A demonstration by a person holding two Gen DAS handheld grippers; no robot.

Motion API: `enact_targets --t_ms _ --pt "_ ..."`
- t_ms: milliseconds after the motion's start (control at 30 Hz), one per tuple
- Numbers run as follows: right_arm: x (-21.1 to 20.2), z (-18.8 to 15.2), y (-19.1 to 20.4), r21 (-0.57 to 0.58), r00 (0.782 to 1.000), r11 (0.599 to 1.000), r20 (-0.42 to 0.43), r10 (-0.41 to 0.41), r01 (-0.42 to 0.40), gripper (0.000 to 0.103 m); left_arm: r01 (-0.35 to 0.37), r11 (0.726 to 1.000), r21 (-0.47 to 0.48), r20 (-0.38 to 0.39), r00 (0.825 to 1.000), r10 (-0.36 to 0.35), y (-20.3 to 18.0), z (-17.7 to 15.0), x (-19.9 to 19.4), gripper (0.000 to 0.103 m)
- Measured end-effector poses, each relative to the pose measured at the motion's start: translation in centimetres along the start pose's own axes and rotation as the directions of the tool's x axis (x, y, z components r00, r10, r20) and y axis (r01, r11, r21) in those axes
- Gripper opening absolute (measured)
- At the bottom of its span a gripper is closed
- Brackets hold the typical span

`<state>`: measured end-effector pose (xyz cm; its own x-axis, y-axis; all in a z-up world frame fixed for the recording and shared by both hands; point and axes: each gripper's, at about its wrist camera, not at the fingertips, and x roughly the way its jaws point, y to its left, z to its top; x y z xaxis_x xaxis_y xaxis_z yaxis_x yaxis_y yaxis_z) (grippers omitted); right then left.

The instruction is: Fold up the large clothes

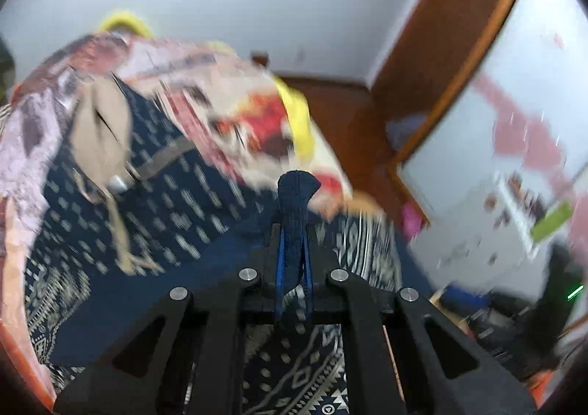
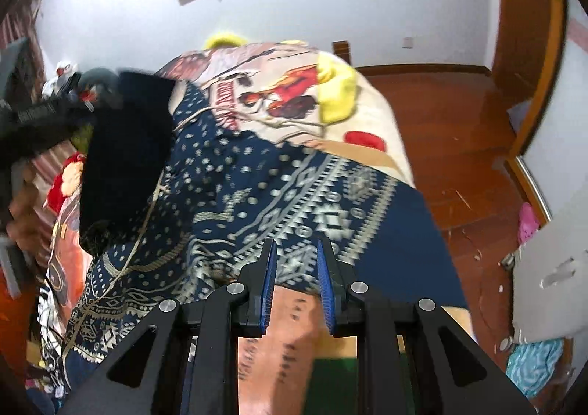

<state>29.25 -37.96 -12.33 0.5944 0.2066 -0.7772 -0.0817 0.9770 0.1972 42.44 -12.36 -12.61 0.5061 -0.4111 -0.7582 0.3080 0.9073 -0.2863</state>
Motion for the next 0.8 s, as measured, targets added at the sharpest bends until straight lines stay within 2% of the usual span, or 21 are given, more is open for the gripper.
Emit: enact_targets --t_ms 67,133,200,267,300,333,400,500,600,700,767,800 --pt "-0.6 -0.5 -1.0 0.024 1.000 1.000 -0.002 -0.003 0.003 0.019 -0.023 0.999 0.031 -0.123 0.992 0.026 -0.6 -2.3 3.5 0.008" --pt "-0.8 -1.2 -2.1 0.051 1.000 0.999 -0.012 -0.003 0.003 0.019 -0.027 0.998 0.047 -0.225 0.974 0.037 -0.8 -4.4 5.7 0.008" --pt "-0.7 -1.8 -3.0 0.080 1.000 0.997 -0.028 -0.002 0.004 0.019 -0.027 0.998 0.062 -0.282 0.959 0.043 -0.8 -5.4 6.3 0.012" --pt "-0.4 -2.7 -3.9 0.128 0.999 0.992 -0.051 0.009 -0.002 0.019 -0.027 0.996 0.083 -0.280 0.959 0.049 -0.9 -5.4 5.5 0.019" --pt "-0.2 -3.1 -4.3 0.149 0.998 0.989 -0.063 0.016 -0.007 0.019 -0.030 0.995 0.092 -0.271 0.961 0.054 -0.9 -5.3 4.9 0.034" --pt "0.2 -3.6 -4.7 0.178 0.996 0.984 -0.080 0.029 -0.014 0.019 -0.030 0.994 0.101 -0.259 0.964 0.056 -0.8 -5.1 4.1 0.054" --pt "0.7 -4.1 -5.2 0.212 0.994 0.977 -0.098 0.041 -0.020 0.019 -0.024 0.994 0.110 -0.194 0.980 0.045 -0.5 -4.5 1.8 0.065" --pt "1.2 -4.8 -5.7 0.263 0.993 0.964 -0.102 0.061 -0.032 0.019 -0.041 0.991 0.128 -0.119 0.991 0.057 0.4 -3.6 -1.1 0.069" --pt "1.4 -5.0 -6.5 0.334 0.990 0.940 -0.098 0.104 -0.065 0.019 -0.097 0.983 0.154 -0.062 0.992 0.107 1.5 -3.0 -2.1 0.078" --pt "1.8 -5.1 -8.4 0.467 0.982 0.876 -0.076 0.175 -0.120 0.019 -0.177 0.971 0.158 -0.058 0.980 0.188 3.4 -3.2 -1.1 0.081" --pt "2.1 -5.4 -9.7 0.551 0.972 0.818 -0.054 0.229 -0.162 0.030 -0.202 0.970 0.132 -0.121 0.968 0.218 4.7 -3.9 1.1 0.081" --pt "2.3 -5.6 -10.4 0.591 0.969 0.788 -0.045 0.244 -0.171 0.054 -0.197 0.973 0.121 -0.155 0.964 0.214 5.3 -4.3 2.1 0.081"
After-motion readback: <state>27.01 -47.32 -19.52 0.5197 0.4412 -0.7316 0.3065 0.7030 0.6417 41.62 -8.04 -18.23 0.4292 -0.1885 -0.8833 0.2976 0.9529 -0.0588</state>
